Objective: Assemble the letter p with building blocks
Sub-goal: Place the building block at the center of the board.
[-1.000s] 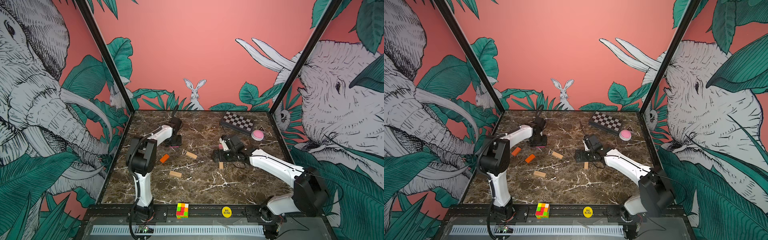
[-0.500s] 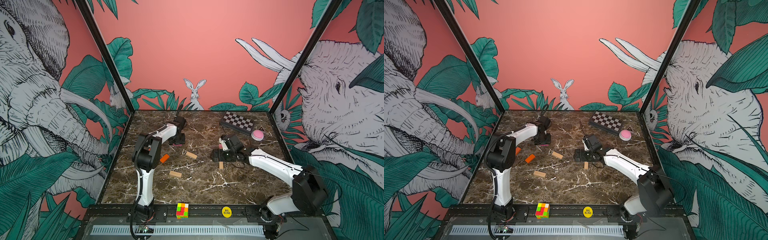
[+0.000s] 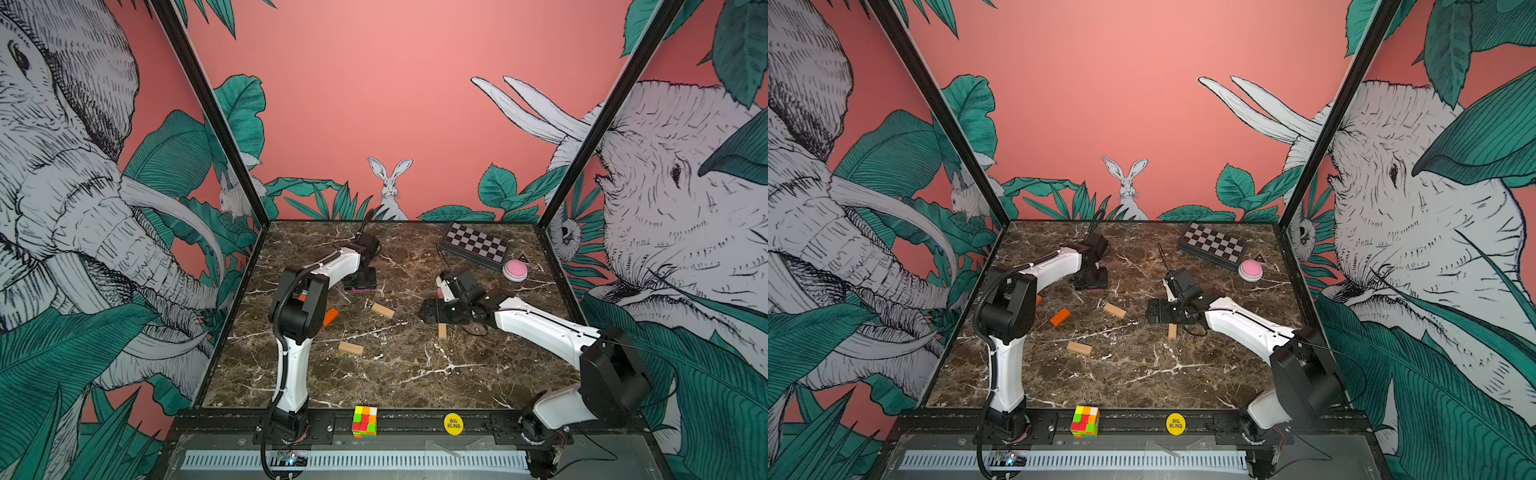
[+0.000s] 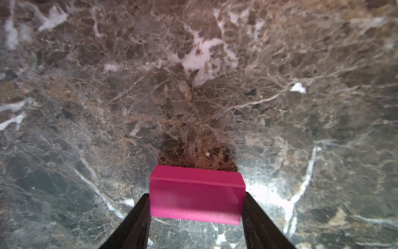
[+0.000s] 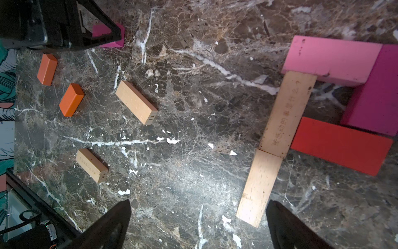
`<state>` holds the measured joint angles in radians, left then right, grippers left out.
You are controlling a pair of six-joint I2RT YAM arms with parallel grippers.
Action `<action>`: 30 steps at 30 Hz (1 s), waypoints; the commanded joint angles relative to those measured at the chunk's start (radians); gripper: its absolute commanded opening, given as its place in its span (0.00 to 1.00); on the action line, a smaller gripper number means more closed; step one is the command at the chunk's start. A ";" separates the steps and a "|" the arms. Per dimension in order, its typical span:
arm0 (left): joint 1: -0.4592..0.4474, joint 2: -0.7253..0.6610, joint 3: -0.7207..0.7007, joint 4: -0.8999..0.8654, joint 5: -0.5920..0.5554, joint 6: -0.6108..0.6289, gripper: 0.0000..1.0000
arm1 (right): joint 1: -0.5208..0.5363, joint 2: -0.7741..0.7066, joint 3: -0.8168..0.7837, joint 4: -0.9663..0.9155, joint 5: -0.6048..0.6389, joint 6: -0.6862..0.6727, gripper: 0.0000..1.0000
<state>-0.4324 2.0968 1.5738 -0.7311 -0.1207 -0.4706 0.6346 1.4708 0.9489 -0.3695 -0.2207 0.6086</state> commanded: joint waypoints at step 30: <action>-0.022 -0.030 0.090 -0.056 -0.018 0.011 0.77 | -0.004 0.015 0.020 0.022 -0.007 0.013 0.98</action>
<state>-0.4492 2.1094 1.6314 -0.7448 -0.1219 -0.4599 0.6346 1.4769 0.9489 -0.3561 -0.2222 0.6205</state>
